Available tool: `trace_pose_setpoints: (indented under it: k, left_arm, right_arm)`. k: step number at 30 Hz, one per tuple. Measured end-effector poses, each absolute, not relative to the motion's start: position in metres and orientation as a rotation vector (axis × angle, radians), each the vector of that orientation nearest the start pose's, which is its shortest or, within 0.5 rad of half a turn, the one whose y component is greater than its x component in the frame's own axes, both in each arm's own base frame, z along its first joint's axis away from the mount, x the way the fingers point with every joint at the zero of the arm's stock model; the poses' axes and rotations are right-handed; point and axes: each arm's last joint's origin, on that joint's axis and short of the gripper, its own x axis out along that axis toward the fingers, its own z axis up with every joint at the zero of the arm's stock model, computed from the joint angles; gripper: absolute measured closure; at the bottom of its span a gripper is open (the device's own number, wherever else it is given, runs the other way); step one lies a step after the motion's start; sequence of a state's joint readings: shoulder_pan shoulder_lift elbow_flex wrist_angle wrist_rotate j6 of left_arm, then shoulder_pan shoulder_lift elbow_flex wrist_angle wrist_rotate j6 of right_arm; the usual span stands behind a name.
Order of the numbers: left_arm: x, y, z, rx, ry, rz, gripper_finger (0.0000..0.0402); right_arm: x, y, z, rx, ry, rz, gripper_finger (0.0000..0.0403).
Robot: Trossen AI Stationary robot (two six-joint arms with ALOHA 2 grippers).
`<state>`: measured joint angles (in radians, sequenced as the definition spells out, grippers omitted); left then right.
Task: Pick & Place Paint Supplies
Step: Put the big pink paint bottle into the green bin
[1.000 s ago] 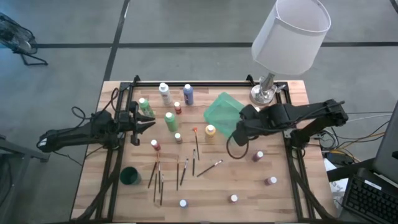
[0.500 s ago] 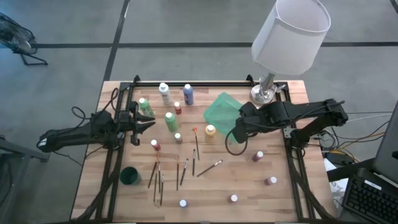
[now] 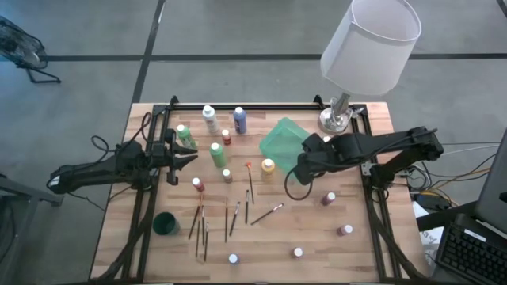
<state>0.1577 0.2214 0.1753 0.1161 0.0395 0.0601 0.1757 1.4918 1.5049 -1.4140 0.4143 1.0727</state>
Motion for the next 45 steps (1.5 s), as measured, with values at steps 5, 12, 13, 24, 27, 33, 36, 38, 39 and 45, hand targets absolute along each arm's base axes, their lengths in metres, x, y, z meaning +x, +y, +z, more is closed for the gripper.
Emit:
trace_pose_setpoints:
  k: [5, 12, 13, 24, 27, 33, 36, 38, 39, 45]
  left_arm:
    - [0.105, 0.016, 0.217, 0.067, -0.066, 0.12, 0.0326]
    - [0.105, 0.016, 0.217, 0.067, -0.067, 0.12, 0.0326]
    - [0.105, 0.016, 0.217, 0.067, -0.067, 0.12, 0.0326]
    - [0.105, 0.016, 0.217, 0.068, -0.069, 0.12, 0.0326]
    - [0.105, 0.016, 0.217, 0.067, -0.068, 0.12, 0.0326]
    - [0.105, 0.016, 0.217, 0.067, -0.066, 0.12, 0.0326]
    - [0.105, 0.016, 0.217, 0.067, -0.063, 0.12, 0.0326]
    - [0.105, 0.016, 0.216, 0.067, -0.061, 0.12, 0.0326]
    - [0.105, 0.016, 0.216, 0.067, -0.061, 0.12, 0.0326]
    - [0.105, 0.016, 0.216, 0.067, -0.059, 0.12, 0.0326]
  right_arm:
    - [0.258, 0.034, 0.325, 0.504, 1.07, -0.871, 0.029]
    - [0.257, 0.033, 0.313, 0.517, 1.082, -0.874, 0.029]
    - [0.258, 0.032, 0.31, 0.527, 1.078, -0.871, 0.029]
    - [0.242, 0.023, 0.284, 0.605, 1.037, -0.864, 0.029]
    - [0.236, 0.022, 0.278, 0.621, 1.025, -0.87, 0.029]
    - [0.232, 0.02, 0.267, 0.652, 1.013, -0.85, 0.029]
    - [0.232, 0.017, 0.264, 0.65, 1.01, -0.841, 0.029]
    - [0.234, 0.016, 0.263, 0.643, 1.016, -0.837, 0.029]
    - [0.234, 0.015, 0.264, 0.64, 1.021, -0.835, 0.029]
    - [0.235, 0.011, 0.267, 0.633, 1.038, -0.824, 0.026]
